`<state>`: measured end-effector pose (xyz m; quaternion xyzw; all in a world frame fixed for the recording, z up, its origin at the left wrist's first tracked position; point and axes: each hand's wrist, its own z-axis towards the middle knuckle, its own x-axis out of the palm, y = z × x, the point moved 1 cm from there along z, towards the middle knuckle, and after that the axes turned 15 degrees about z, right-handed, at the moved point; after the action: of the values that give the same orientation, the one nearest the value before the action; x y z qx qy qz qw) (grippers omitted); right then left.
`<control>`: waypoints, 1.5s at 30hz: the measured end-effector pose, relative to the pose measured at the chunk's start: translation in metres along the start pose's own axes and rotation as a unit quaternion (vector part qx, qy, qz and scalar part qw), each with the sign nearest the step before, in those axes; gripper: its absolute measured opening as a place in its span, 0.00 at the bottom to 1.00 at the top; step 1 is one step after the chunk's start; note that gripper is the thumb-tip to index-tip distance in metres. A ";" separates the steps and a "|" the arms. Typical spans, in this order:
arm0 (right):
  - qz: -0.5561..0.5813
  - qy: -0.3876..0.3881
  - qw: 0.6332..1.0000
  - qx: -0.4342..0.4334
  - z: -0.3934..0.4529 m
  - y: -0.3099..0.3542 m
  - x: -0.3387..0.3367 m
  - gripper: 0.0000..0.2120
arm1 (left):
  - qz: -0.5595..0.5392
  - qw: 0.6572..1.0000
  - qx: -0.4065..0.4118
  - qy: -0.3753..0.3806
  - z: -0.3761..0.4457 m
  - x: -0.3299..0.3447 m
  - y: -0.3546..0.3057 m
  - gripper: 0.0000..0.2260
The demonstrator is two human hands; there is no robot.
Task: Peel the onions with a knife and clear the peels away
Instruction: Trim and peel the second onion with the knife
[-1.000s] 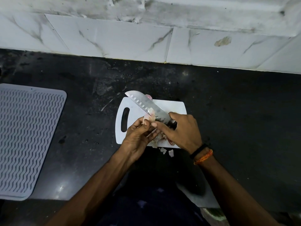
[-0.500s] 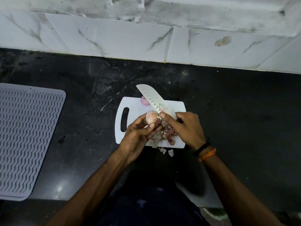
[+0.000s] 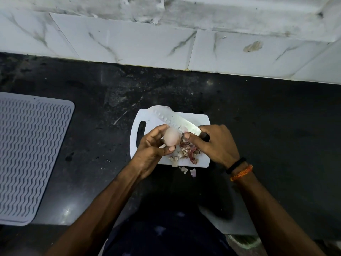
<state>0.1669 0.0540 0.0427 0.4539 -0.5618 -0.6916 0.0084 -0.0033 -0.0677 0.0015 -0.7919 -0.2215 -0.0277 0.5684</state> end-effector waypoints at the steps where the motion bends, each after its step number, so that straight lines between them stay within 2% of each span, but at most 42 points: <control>1: -0.013 0.002 1.000 -0.012 0.000 0.001 0.000 0.27 | 0.012 1.000 0.003 0.002 0.000 -0.001 0.000 0.28; 8: -0.082 0.012 0.994 -0.068 0.002 -0.003 -0.005 0.30 | 0.091 0.996 0.016 0.012 0.000 -0.007 -0.002 0.25; 13: -0.147 0.021 0.987 -0.060 0.003 -0.010 -0.002 0.40 | 0.122 0.992 0.006 0.026 0.001 -0.006 -0.002 0.21; 21: -0.183 0.004 0.980 -0.081 0.003 -0.009 0.000 0.38 | 0.110 0.993 -0.015 0.032 0.003 -0.006 -0.001 0.23; 26: -0.156 0.005 0.983 -0.092 0.003 -0.010 0.000 0.38 | 0.096 0.994 -0.036 0.023 0.000 -0.004 -0.001 0.22; 30: -0.053 -0.016 0.994 -0.091 -0.001 -0.008 0.000 0.31 | 0.017 0.999 -0.048 -0.004 0.002 -0.005 -0.001 0.19; 33: -0.011 -0.024 0.998 -0.055 -0.003 -0.009 -0.003 0.33 | -0.041 0.997 -0.055 -0.016 0.003 -0.009 -0.001 0.24; 37: -0.034 -0.015 0.999 -0.019 -0.002 -0.011 -0.010 0.32 | -0.053 0.998 -0.044 -0.004 0.001 -0.012 -0.001 0.30; 41: -0.045 0.006 0.999 -0.017 -0.001 -0.015 -0.010 0.27 | -0.062 0.997 -0.034 0.021 0.001 -0.012 -0.001 0.30; 45: -0.033 0.012 0.999 -0.037 0.002 -0.012 -0.003 0.31 | -0.073 0.996 -0.037 0.038 0.001 -0.012 0.000 0.28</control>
<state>0.1733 0.0616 0.0352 0.4800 -0.5201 -0.7064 0.0090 -0.0143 -0.0702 -0.0020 -0.7927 -0.2557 -0.1077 0.5428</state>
